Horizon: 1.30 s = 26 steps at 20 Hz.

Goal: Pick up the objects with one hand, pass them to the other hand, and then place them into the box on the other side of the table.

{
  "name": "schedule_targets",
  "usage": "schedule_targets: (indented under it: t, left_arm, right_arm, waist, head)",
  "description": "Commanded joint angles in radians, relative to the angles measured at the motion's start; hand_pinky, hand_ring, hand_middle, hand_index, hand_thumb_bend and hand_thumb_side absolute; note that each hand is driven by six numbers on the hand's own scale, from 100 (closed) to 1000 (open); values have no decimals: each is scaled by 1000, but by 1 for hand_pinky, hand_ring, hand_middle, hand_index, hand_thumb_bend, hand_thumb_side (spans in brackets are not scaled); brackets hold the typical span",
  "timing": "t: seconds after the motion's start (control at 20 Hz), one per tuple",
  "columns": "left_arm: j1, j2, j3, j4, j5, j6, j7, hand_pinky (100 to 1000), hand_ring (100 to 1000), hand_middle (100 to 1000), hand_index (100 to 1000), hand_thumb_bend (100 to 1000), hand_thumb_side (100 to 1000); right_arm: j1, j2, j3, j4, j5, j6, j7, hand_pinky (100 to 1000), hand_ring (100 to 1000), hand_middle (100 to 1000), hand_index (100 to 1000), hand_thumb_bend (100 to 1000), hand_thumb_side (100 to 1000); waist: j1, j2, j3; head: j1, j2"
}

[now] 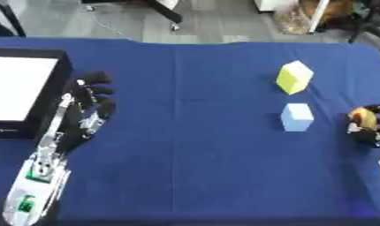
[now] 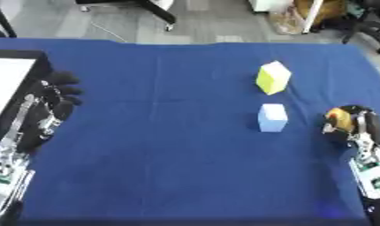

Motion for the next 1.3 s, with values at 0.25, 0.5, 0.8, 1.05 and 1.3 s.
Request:
schedule_targets:
  t: [0.25,0.5,0.8,1.05,1.3]
  left_arm:
    - [-14,24,0,-19,7,1,0,666,706,727,850,639,604]
    - [-18,32,0,-13,10,2,-2,665,704,724,846,637,604]
    - [-33,57,-10,3,23,4,-18,666,710,726,847,640,602]
    - [-57,88,-33,24,26,6,-54,672,720,737,853,639,597]
    - [-81,111,-62,40,27,4,-96,674,724,740,855,634,597]
  right_arm:
    - [4,-20,-7,-15,18,27,-118,503,439,329,380,100,100]
    - [9,-12,-6,-102,13,24,-195,486,417,274,313,100,100]
    - [28,5,23,-324,-5,1,-183,487,418,262,301,100,100]
    - [28,31,88,-555,-17,-28,-109,493,422,266,306,100,100]
    - [10,83,184,-728,-76,-65,-12,491,424,271,309,100,100]
  waist:
    - [1,-10,1]
    - [-2,-12,0]
    - [-5,-14,-1]
    - [-8,-16,-1]
    - [-7,-17,-1]
  head:
    - [0,-2]
    - [2,-2]
    - [4,-2]
    - [3,-2]
    - [2,-2]
